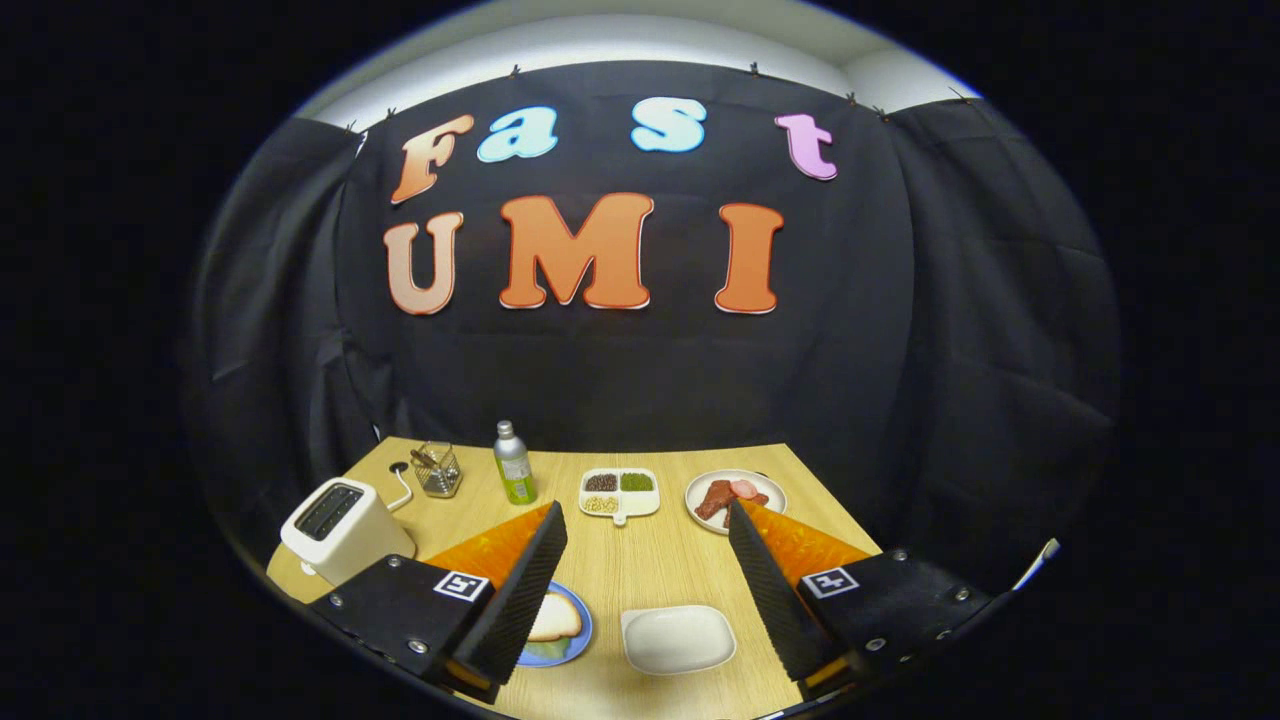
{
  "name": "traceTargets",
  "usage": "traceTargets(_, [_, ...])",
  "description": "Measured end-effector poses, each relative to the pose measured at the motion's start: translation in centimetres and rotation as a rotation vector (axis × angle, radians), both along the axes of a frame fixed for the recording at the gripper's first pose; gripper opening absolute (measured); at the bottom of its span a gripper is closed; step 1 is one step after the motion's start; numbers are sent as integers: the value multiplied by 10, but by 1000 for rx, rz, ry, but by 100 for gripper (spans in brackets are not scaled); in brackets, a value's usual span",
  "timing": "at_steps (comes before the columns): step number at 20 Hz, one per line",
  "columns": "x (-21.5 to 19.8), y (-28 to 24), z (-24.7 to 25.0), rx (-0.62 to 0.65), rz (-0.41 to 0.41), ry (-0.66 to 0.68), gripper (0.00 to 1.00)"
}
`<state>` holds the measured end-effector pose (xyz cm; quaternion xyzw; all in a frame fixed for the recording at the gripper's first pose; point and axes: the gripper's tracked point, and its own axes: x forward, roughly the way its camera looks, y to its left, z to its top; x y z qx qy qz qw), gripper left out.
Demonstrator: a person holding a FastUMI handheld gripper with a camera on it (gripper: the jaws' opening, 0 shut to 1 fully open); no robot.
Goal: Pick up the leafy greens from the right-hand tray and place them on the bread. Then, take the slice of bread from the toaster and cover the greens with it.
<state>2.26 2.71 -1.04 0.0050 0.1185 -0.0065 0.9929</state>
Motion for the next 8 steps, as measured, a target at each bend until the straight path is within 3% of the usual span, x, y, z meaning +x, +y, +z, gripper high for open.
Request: traceTargets(8, [-23,-35,39,6,-112,-94,98])
